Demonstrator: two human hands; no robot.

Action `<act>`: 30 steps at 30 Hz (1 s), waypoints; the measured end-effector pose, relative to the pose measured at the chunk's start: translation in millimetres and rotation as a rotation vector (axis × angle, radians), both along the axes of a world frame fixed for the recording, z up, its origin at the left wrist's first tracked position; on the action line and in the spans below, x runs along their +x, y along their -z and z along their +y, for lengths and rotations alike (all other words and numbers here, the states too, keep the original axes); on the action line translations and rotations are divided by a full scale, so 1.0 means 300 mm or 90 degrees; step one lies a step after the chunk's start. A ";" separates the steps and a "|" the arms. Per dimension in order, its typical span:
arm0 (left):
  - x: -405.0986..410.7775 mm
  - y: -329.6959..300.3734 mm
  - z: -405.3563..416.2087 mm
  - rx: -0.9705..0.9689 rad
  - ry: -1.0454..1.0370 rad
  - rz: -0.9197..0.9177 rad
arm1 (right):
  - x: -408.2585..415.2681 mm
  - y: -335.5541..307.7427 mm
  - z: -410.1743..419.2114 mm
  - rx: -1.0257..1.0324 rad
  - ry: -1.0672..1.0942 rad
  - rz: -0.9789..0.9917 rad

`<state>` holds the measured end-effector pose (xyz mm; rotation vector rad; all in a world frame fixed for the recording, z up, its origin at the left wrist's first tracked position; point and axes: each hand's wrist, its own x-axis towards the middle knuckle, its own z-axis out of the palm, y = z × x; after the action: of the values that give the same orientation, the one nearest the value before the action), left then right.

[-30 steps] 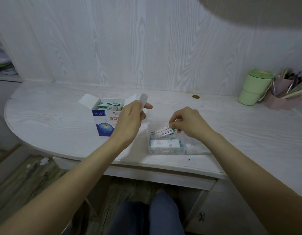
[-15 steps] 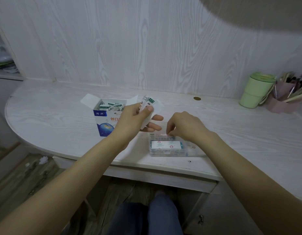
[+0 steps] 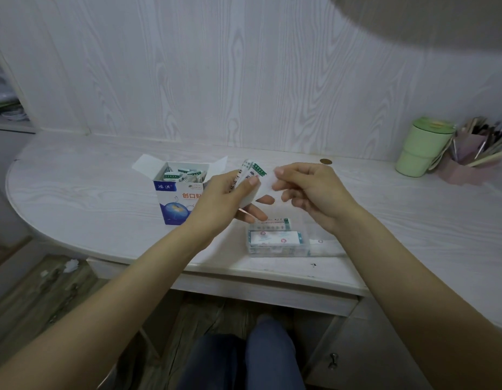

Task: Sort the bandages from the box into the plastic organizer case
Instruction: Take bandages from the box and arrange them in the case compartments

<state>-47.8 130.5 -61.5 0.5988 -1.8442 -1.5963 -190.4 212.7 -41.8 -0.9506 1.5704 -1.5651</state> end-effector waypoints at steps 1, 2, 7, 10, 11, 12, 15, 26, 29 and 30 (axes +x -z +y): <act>0.002 -0.001 -0.003 -0.009 -0.018 0.000 | -0.007 -0.002 0.002 -0.012 0.011 -0.034; 0.004 0.000 -0.008 -0.033 -0.047 -0.004 | -0.017 -0.004 0.002 -0.027 0.028 -0.048; 0.013 0.008 -0.040 -0.130 -0.187 0.003 | -0.074 0.023 -0.009 -0.010 0.099 0.093; 0.014 0.008 -0.044 -0.142 -0.182 0.000 | -0.083 0.062 -0.013 0.096 0.106 0.226; 0.013 0.009 -0.043 -0.147 -0.183 -0.006 | -0.081 0.075 -0.017 0.117 0.105 0.265; 0.012 0.010 -0.042 -0.148 -0.185 -0.010 | -0.078 0.085 -0.020 0.134 0.101 0.302; 0.012 0.012 -0.045 -0.136 -0.192 -0.015 | -0.067 0.111 -0.034 0.190 0.075 0.392; 0.015 0.012 -0.044 -0.060 -0.149 -0.057 | -0.049 0.145 -0.053 0.359 0.042 0.641; 0.012 0.009 -0.032 -0.097 -0.086 -0.099 | -0.044 0.145 -0.063 0.383 0.071 0.714; 0.011 0.010 -0.030 -0.107 -0.071 -0.107 | -0.043 0.143 -0.066 0.390 0.078 0.725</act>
<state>-44.3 121.6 -64.6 0.7652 -2.0058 -1.3379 -203.3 192.8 -84.7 -1.4729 2.6700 -0.4144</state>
